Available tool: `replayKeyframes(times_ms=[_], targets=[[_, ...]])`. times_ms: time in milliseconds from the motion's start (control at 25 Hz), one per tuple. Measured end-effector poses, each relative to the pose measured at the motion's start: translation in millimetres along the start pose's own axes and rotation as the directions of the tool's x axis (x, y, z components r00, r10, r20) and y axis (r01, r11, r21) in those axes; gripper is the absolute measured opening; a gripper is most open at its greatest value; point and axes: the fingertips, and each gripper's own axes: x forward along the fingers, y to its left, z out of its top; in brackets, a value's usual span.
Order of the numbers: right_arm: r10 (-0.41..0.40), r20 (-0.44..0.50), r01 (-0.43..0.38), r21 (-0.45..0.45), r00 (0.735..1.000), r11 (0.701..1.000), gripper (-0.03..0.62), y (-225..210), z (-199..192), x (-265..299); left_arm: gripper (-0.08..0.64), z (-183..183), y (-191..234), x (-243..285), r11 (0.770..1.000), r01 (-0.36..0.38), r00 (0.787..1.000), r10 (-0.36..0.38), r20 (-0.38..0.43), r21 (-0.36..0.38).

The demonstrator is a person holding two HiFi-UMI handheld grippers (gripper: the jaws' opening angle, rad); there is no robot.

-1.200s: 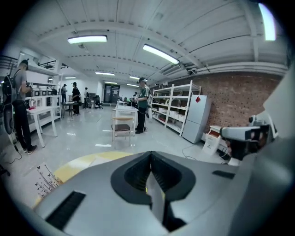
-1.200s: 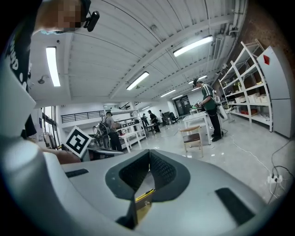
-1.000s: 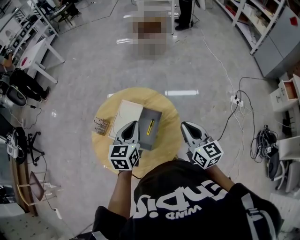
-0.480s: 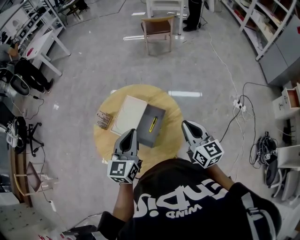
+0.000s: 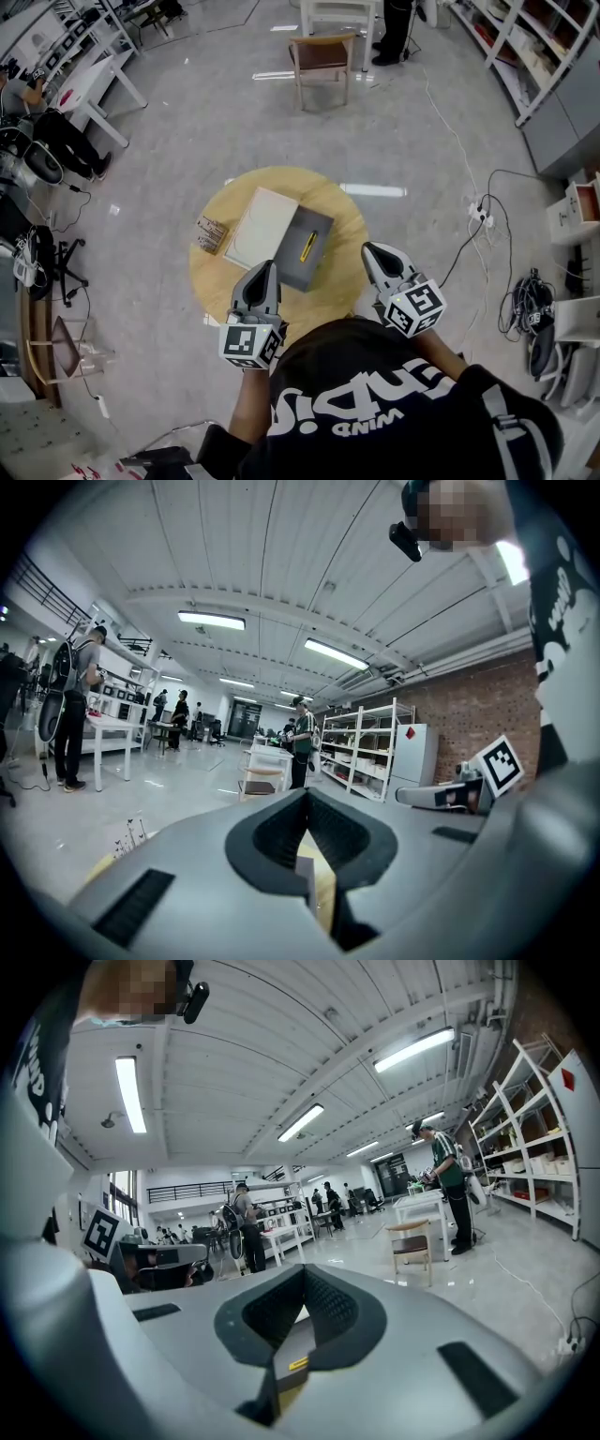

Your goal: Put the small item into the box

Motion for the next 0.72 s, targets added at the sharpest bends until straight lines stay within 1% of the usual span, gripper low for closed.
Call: replayKeyframes(times_ms=[360,720], targets=[[0.008,0.003,-0.008,0.001,1.000,1.000,0.002,3.0,0.0,-9.0,0.011,-3.2,-9.8,-6.2,1.000,-0.001,1.000,0.001,-0.001,-0.026],[0.015,0.004,-0.015,0.001,1.000,1.000,0.002,7.9,-0.9,-8.7,0.011,-4.6,-7.5,-11.7,0.999,-0.006,1.000,0.006,-0.005,-0.032]])
